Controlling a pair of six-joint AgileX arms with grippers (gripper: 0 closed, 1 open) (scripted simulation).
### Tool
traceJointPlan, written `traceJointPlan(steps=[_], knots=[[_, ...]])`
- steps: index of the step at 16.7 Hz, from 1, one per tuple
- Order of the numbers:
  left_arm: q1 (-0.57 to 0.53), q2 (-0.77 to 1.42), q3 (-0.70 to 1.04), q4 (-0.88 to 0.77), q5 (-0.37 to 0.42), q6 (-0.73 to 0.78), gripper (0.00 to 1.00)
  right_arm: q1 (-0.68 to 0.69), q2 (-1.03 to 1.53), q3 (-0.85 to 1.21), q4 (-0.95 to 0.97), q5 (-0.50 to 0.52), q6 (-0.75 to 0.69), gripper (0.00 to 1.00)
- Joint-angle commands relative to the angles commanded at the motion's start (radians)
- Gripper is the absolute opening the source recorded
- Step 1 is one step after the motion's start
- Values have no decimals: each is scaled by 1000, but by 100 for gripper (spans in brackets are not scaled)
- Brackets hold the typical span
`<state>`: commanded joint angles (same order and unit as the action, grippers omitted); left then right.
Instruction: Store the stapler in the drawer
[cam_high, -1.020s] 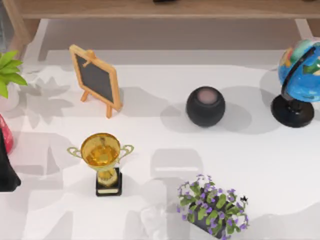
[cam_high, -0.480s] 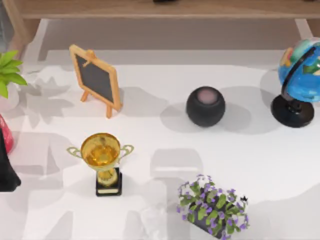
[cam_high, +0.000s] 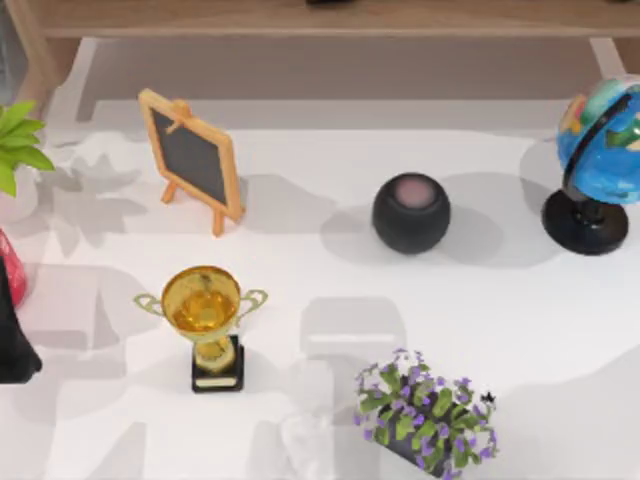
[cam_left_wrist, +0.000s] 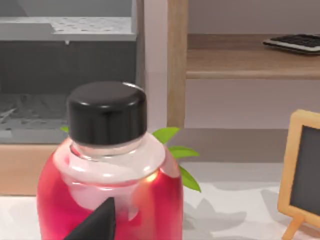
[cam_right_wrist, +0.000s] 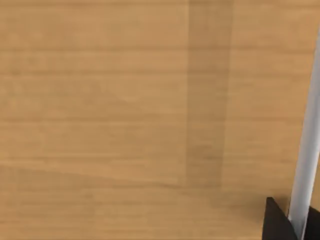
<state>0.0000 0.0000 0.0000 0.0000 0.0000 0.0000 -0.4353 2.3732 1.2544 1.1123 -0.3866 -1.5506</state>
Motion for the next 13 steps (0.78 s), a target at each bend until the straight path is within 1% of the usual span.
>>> traceJointPlan(steps=[13], knots=[[0, 0, 0, 0, 0, 0, 100, 0, 0, 0, 0, 0, 0, 98]])
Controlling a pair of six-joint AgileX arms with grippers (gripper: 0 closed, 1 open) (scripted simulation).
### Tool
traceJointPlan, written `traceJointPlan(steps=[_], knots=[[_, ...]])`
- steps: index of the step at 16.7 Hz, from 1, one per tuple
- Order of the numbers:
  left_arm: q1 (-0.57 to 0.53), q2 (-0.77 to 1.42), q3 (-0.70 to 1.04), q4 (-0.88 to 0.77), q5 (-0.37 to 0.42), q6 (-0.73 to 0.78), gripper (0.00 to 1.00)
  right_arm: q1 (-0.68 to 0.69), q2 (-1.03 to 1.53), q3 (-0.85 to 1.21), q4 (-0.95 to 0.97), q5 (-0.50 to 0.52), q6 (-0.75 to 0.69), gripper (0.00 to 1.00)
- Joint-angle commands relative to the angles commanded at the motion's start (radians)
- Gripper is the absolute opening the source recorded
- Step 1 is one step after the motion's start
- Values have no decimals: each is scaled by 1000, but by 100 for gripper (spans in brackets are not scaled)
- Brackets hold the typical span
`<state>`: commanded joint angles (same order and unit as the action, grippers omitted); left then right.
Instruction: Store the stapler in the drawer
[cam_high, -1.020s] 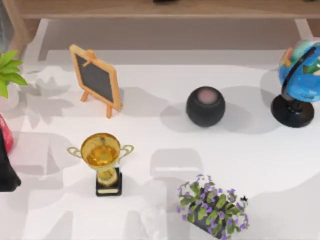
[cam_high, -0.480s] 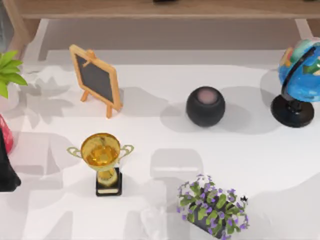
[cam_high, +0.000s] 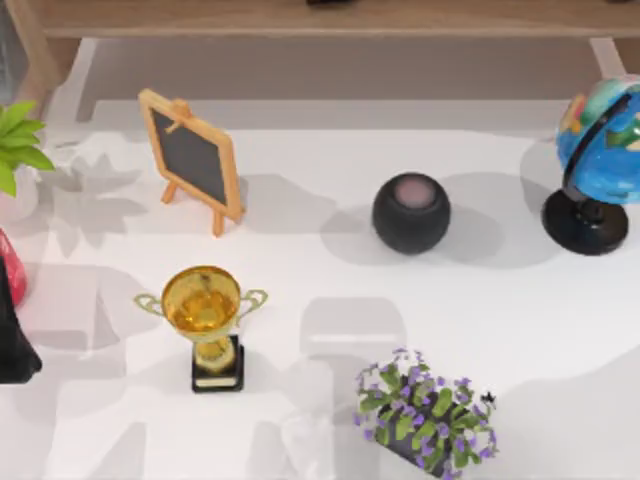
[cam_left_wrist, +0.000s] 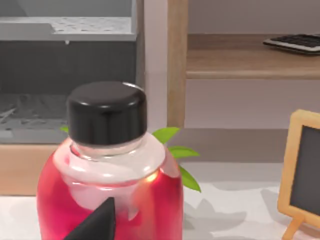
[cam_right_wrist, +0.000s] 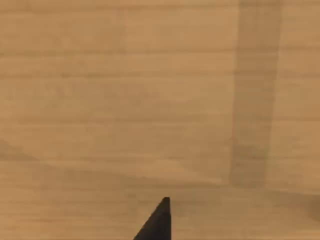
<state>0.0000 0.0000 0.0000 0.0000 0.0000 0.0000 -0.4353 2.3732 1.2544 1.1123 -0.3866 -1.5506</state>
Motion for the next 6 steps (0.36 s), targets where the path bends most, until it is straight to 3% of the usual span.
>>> traceJointPlan(steps=[6], knots=[[0, 0, 0, 0, 0, 0, 100, 0, 0, 0, 0, 0, 0, 100]])
